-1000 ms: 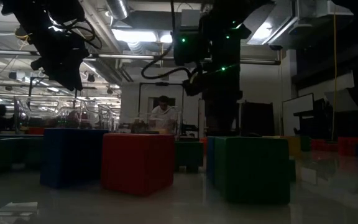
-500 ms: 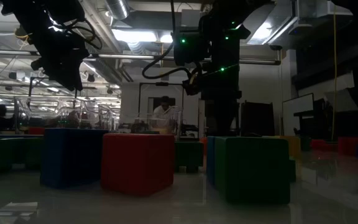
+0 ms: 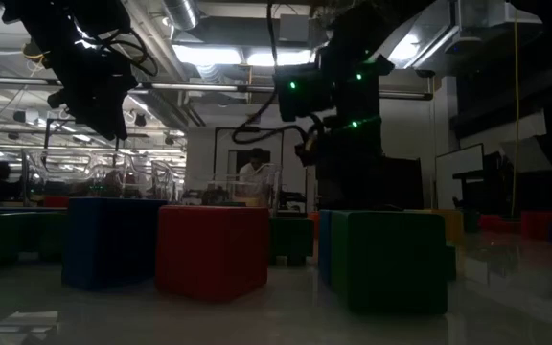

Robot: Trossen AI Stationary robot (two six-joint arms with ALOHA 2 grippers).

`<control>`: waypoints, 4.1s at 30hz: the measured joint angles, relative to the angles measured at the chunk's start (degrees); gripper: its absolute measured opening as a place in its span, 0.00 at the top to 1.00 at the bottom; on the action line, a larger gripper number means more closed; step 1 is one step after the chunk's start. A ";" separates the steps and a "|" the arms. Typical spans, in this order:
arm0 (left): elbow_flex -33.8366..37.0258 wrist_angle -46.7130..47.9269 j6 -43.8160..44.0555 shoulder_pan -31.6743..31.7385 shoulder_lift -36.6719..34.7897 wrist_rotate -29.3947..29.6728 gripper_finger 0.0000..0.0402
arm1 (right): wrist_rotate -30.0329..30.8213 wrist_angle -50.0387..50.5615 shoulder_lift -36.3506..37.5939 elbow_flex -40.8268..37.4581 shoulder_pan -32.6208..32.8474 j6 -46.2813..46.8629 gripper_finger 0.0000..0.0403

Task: Sort blocks by size
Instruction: Put the large orange game piece into the left transparent bin

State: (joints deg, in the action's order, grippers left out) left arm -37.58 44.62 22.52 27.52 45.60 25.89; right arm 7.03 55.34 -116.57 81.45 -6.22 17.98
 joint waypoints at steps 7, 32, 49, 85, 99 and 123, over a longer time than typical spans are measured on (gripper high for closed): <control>0.00 -0.58 -0.24 -0.14 -0.02 -1.48 0.60 | -5.16 -2.26 0.22 -1.16 -0.76 -0.22 0.60; 0.00 -11.87 16.36 -1.28 -0.13 -35.03 0.60 | -6.00 -33.67 -0.04 8.61 0.78 -13.53 0.65; 0.00 -21.82 19.52 -10.82 4.29 -34.72 0.60 | -1.51 -48.39 -0.04 8.61 2.98 -21.46 0.63; 0.02 -37.73 31.31 -12.87 22.86 -33.16 0.78 | 0.45 -41.07 0.02 8.63 3.96 -21.37 0.63; 0.02 -37.31 23.27 -11.36 22.17 -33.22 0.80 | 1.97 -39.94 0.02 8.63 4.07 -21.04 0.38; -0.02 -6.68 3.26 8.62 -0.87 -15.83 0.76 | 9.01 -17.68 -2.97 8.59 -0.40 14.97 0.37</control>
State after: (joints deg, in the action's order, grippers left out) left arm -37.60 37.94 25.78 36.14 44.74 10.06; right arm 16.05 37.66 -119.55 90.04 -6.62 32.94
